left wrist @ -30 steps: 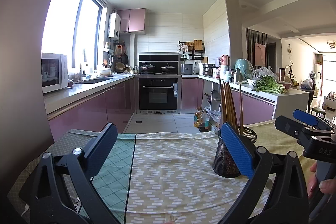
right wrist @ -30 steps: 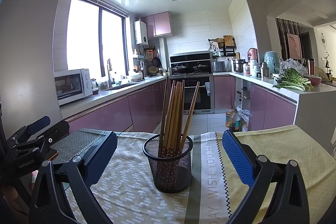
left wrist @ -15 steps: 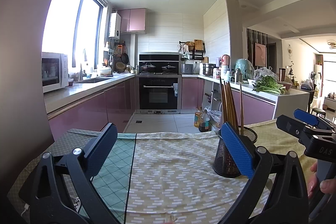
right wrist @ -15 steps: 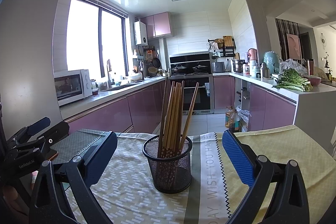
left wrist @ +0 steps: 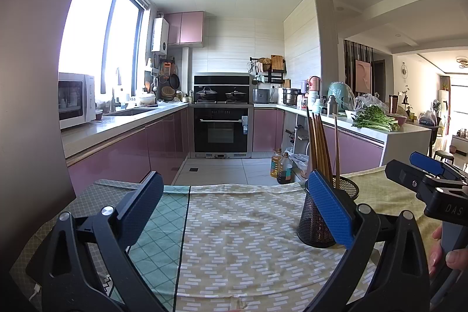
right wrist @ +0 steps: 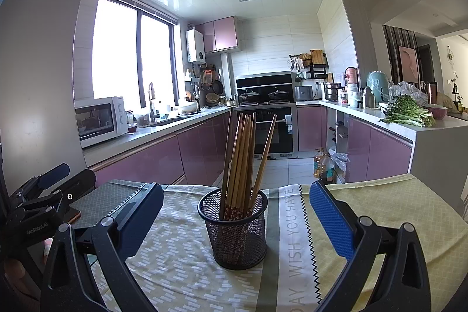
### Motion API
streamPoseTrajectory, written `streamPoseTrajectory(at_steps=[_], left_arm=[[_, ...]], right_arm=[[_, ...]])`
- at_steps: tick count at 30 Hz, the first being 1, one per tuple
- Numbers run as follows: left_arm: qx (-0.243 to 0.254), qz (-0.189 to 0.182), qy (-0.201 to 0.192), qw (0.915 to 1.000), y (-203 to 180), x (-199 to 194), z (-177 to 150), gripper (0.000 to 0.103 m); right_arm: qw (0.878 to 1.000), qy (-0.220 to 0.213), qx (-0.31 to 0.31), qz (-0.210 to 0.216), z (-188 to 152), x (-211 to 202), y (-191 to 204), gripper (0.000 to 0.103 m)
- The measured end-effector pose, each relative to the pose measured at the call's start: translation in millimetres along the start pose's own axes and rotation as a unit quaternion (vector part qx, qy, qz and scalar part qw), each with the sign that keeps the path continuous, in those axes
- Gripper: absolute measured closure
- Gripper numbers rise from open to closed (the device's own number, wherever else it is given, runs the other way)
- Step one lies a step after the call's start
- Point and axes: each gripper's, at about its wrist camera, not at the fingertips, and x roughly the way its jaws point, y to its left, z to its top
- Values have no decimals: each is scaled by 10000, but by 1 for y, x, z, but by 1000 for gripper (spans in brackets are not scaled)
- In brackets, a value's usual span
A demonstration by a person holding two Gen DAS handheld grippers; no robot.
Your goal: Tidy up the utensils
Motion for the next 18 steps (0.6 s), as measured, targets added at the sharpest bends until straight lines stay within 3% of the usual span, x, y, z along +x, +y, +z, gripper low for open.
streamPoseTrajectory(at_steps=[18], left_arm=[[-21, 0, 17, 10000, -1, 0, -2, 6]], right_arm=[[10000, 15, -8, 14, 0, 1, 0, 6]])
